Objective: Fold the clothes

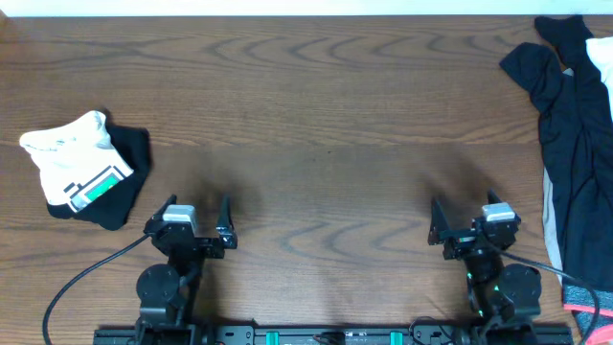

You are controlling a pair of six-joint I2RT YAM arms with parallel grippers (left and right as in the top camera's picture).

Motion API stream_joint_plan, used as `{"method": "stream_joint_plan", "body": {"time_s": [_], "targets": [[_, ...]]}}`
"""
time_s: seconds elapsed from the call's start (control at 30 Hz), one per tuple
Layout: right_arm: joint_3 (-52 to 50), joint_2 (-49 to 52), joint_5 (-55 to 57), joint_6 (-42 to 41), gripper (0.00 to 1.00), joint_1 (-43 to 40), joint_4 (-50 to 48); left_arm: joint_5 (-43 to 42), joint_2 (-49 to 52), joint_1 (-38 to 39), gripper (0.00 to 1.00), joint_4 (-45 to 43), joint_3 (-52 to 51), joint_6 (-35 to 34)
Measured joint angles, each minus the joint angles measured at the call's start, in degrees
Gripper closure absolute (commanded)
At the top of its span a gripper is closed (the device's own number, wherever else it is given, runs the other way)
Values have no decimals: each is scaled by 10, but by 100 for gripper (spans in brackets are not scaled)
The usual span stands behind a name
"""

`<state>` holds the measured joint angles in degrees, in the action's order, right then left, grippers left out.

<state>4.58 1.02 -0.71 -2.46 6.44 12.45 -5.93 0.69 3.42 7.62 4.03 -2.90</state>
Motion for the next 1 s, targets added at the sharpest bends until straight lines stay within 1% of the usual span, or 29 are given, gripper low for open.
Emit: {"method": "stream_joint_plan", "body": {"time_s": [0.13,0.27,0.4,0.47,0.67,0.77,0.87,1.0], "targets": [[83,18,35,-6,1,0,89,-1,16,0,2,60,55,-19],[196,66,58,-15,1,-1,184,-2,66,0,2,139,156,-29],[305,145,70,-29,1,-1,292,-3,139,0,2,235,261,-33],[360,202,73,-35,1,-1,358,-3,187,0,2,294,320,-33],[488,353,71,-42,1,-1,511,-12,285,0,2,420,436,-33],[535,427,68,-45,1,-1,539,-14,308,0,2,452,454,-33],[548,467,73,-53,1,-3,541,-16,313,0,2,461,454,-33],[549,503,111,-121,1,-44,553,-16,314,0,2,461,454,-33]]}}
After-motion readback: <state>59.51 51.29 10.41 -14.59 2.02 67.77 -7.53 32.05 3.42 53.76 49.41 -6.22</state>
